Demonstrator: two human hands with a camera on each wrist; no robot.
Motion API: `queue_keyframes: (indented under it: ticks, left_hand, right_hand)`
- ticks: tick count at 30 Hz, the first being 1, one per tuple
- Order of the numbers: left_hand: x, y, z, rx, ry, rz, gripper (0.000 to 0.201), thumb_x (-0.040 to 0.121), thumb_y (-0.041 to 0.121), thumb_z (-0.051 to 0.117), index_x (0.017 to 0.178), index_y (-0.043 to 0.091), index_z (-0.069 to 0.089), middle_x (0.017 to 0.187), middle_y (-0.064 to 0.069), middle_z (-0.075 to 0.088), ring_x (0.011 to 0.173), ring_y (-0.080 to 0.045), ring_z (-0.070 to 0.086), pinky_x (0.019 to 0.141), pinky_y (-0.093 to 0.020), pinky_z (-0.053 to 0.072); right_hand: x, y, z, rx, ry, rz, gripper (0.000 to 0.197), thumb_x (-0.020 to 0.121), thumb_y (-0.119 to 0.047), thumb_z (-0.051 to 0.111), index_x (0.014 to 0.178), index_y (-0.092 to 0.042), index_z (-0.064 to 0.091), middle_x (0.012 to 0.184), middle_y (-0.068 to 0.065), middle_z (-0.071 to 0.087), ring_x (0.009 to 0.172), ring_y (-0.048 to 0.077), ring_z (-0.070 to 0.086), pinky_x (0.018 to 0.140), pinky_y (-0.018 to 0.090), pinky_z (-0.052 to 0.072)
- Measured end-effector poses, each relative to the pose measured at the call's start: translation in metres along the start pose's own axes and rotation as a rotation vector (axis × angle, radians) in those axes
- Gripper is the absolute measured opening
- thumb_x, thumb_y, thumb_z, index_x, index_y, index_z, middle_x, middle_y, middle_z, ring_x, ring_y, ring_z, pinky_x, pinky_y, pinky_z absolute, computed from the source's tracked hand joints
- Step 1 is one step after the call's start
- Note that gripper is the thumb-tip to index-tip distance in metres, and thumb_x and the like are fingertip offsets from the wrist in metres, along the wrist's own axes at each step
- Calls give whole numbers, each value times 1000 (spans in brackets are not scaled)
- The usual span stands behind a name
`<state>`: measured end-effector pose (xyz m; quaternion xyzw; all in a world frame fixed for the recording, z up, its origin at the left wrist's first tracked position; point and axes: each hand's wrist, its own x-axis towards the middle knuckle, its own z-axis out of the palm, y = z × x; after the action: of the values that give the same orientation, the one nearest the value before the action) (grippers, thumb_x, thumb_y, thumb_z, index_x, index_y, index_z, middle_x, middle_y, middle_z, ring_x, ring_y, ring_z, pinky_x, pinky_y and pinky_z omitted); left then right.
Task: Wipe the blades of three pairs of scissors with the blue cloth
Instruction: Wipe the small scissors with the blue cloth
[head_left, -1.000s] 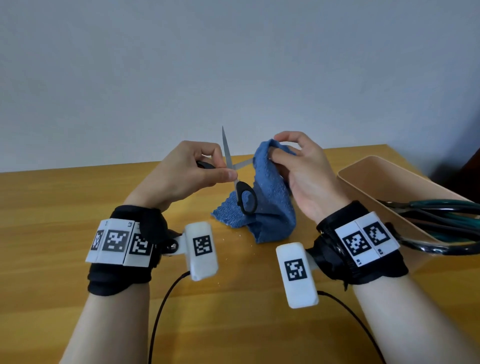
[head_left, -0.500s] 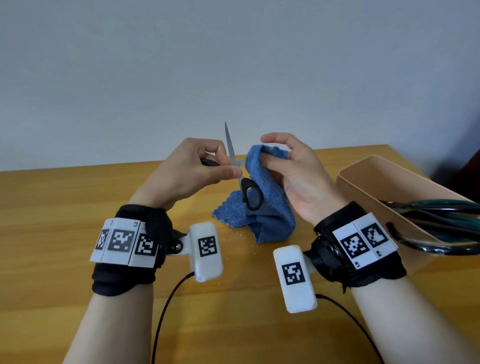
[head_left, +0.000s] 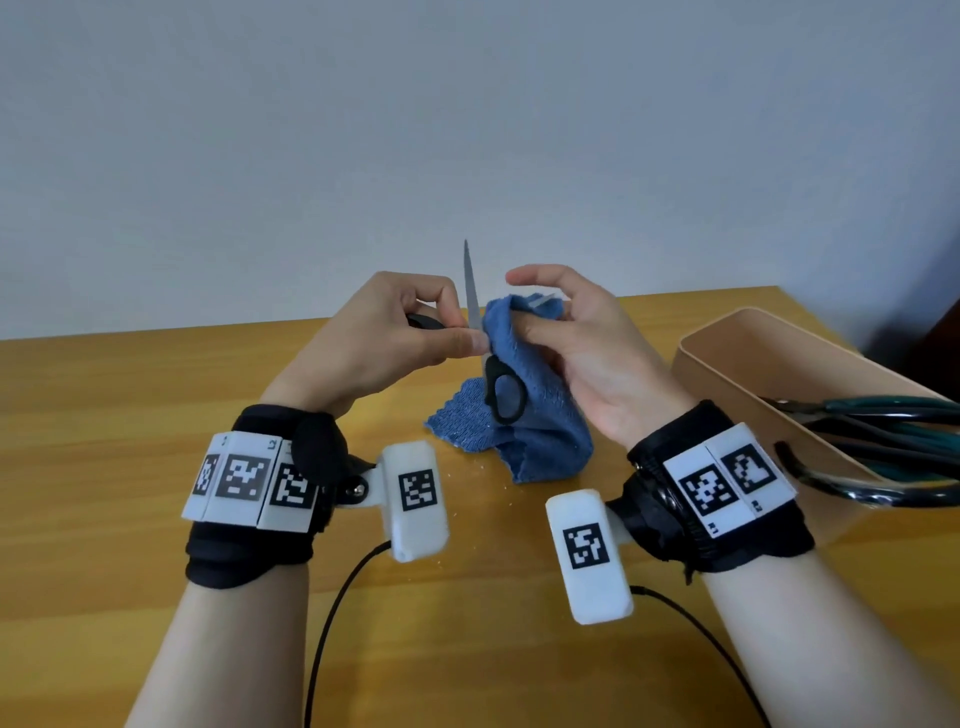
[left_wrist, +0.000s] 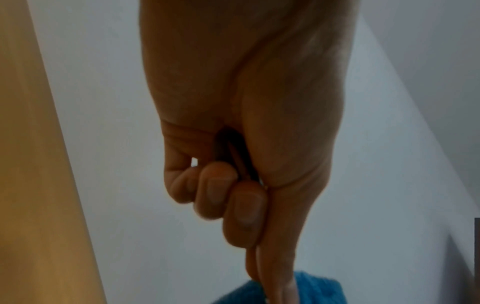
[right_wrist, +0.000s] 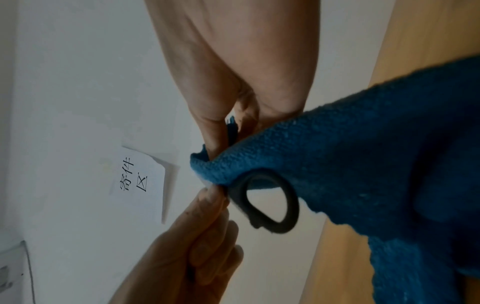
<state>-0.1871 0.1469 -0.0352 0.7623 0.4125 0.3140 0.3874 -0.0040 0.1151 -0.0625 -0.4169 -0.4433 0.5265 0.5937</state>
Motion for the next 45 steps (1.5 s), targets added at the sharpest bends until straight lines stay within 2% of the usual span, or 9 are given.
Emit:
queue_keyframes:
  ticks: [4,9,15,22,26,30,36,39,45]
  left_hand:
    - [-1,-1,-3,-8,32,-4,32,84,22,81,72,2,58,53,0,43,47,-9,34,46,-12,30]
    - [1,0,3,12,0,4,30,83,22,81,70,6,58,58,-6,48,49,-8,36,47,-12,32]
    - [1,4,5,-13,-1,17,28,86,17,78,71,5,57,46,14,49,44,-1,39,47,-7,32]
    - [0,0,2,-21,18,21,30,84,21,80,70,7,56,49,9,46,47,-6,36,46,-11,31]
    - [0,0,2,-5,29,12,29,85,20,79,73,5,58,47,12,47,46,-3,38,46,-9,32]
    - [0,-1,3,-7,33,13,29,84,23,80,73,6,59,51,7,49,47,-4,39,46,-10,33]
    - [1,-1,4,-17,30,10,29,85,20,79,74,3,58,47,12,49,44,-2,40,46,-8,32]
    - [1,-1,4,-11,31,-6,30,86,19,79,75,0,58,46,13,49,44,-2,41,46,-7,32]
    - [-1,-1,1,15,16,-28,31,84,19,80,72,1,58,53,4,49,45,-3,38,46,-8,33]
  right_hand:
    - [3,-7,-10,133,121,-39,35,89,2,65,122,-8,57,89,10,68,65,15,68,57,25,54]
    - [0,-3,-6,27,-25,32,43,86,4,67,127,-9,57,96,14,68,77,19,69,68,29,59]
    - [0,-4,-2,42,-1,5,44,85,6,69,123,-12,58,89,9,70,73,18,69,64,28,56]
    - [1,-4,-2,92,72,-20,46,85,8,67,125,-12,55,92,9,68,72,19,68,66,31,58]
    - [2,-7,-5,114,105,-33,45,87,8,64,127,-11,53,99,14,67,73,20,68,66,30,57]
    - [2,-8,-4,140,129,-48,45,87,10,62,127,-9,53,93,11,65,68,18,67,60,27,57]
    - [2,-4,-2,144,180,-68,44,87,10,62,125,-10,53,86,5,67,70,19,66,62,30,58]
    - [2,-4,-3,143,201,-75,43,89,11,59,126,-9,52,86,5,66,65,15,66,58,27,55]
    - [3,2,-4,80,248,-95,40,90,11,58,123,-10,52,88,5,67,66,16,66,56,26,54]
